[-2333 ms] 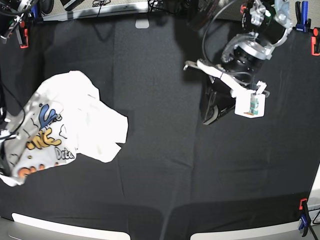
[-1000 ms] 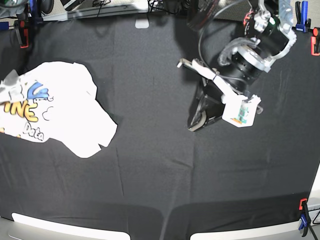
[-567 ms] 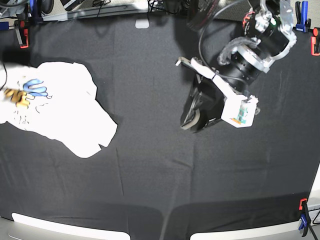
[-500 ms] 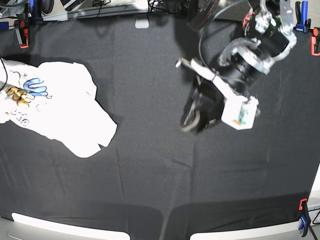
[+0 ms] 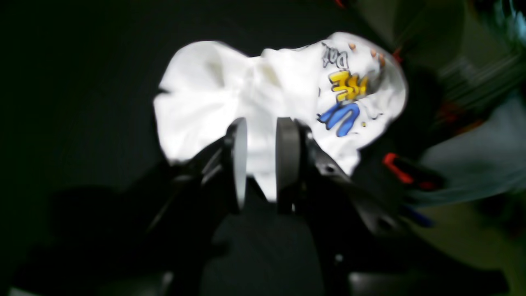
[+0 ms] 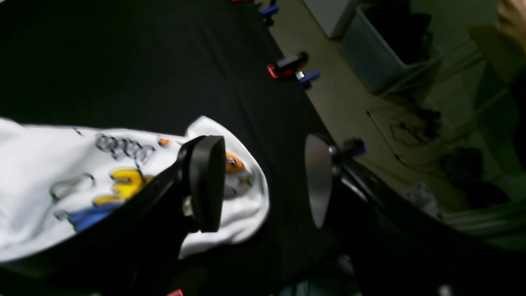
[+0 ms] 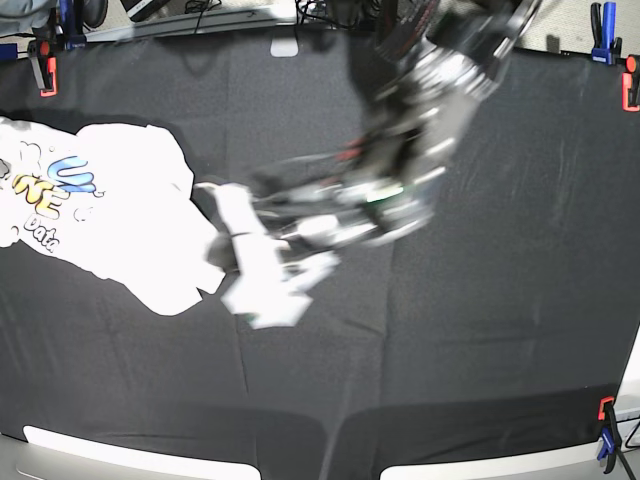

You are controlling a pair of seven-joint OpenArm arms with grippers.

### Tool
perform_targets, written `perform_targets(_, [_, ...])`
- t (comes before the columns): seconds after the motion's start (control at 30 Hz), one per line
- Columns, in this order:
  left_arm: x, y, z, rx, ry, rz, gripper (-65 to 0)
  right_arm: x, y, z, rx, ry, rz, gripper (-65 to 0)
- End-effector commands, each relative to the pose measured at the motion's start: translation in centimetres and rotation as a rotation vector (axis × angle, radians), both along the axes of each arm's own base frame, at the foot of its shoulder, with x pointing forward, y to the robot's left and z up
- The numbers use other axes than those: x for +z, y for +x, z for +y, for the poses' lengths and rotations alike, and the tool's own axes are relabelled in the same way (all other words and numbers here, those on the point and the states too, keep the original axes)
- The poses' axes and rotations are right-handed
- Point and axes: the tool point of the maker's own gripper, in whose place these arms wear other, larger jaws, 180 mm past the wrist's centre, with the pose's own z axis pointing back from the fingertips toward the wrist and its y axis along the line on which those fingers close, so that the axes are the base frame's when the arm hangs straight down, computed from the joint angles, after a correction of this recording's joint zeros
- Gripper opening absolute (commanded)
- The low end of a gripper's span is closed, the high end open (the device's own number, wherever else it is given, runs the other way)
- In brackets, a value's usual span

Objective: Layout the t-shirt on the table in an organized manner, then fold the t-shirt properly
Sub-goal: 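Grasp the shirt edge with the left gripper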

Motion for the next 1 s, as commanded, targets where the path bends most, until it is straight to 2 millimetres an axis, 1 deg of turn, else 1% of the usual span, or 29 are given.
perform_targets(0.0, [1.5, 0.8, -1.4, -0.018, -0.011, -0.047, -53.7, 1.5, 0.3, 0.0, 0.017, -0.039, -0.024, -34.5])
perform_targets(0.1, [0.0, 1.3, -4.2, -0.081, 0.067, -0.037, -53.7, 1.5, 0.3, 0.0, 0.017, -0.039, -0.021, -34.5])
perform_targets(0.13, [-0.6, 1.5, -4.8, -0.093, 0.089, -0.026, -53.7, 1.5, 0.3, 0.0, 0.017, -0.039, -0.021, -34.5])
perform_targets(0.17, [-1.2, 2.1, -5.1, -0.093, 0.102, -0.025, -53.7, 1.4, 0.3, 0.0, 0.017, -0.038, -0.022, -34.5])
perform_targets(0.23, [-3.0, 3.7, -4.8, -0.071, 0.166, -0.053, -53.7, 1.4, 0.3, 0.0, 0.016, -0.038, -0.021, -34.5])
perform_targets(0.33, [-6.4, 5.9, -3.1, -0.031, 0.299, -0.079, -53.7, 1.5, 0.3, 0.0, 0.017, -0.038, -0.022, -34.5])
perform_targets(0.4, [-8.4, 6.5, -2.2, -0.019, 0.344, -0.056, -53.7, 1.5, 0.3, 0.0, 0.017, -0.038, -0.022, -34.5])
perform_targets(0.47, [-9.4, 6.7, -1.9, -0.012, 0.344, -0.046, -53.7, 1.5, 0.3, 0.0, 0.02, -0.037, -0.024, -34.5])
perform_targets(0.53, [-9.8, 6.0, -2.3, -0.058, 0.332, -0.047, -53.7, 1.5, 0.5, 0.3, 0.035, -0.027, -0.035, -34.5])
perform_targets(0.63, [-9.4, 5.1, -3.1, -0.125, 0.295, -0.053, -53.7, 1.5, 0.5, 0.3, 0.035, -0.027, -0.035, -34.5])
perform_targets(0.8, [-7.6, 5.8, -3.8, -0.1, 0.207, -0.124, -53.6, 1.5, 0.5, 0.3, 0.035, -0.027, -0.036, -34.5])
perform_targets(0.9, [-7.5, 6.4, -3.6, -0.103, 0.244, -0.202, -50.9, 1.5, 0.5, 0.3, 0.035, -0.027, -0.036, -34.5])
perform_targets(0.97, [-7.6, 6.4, -3.5, -0.104, 0.255, -0.209, -48.2, 1.5, 0.5, 0.3, 0.035, -0.027, -0.036, -34.5])
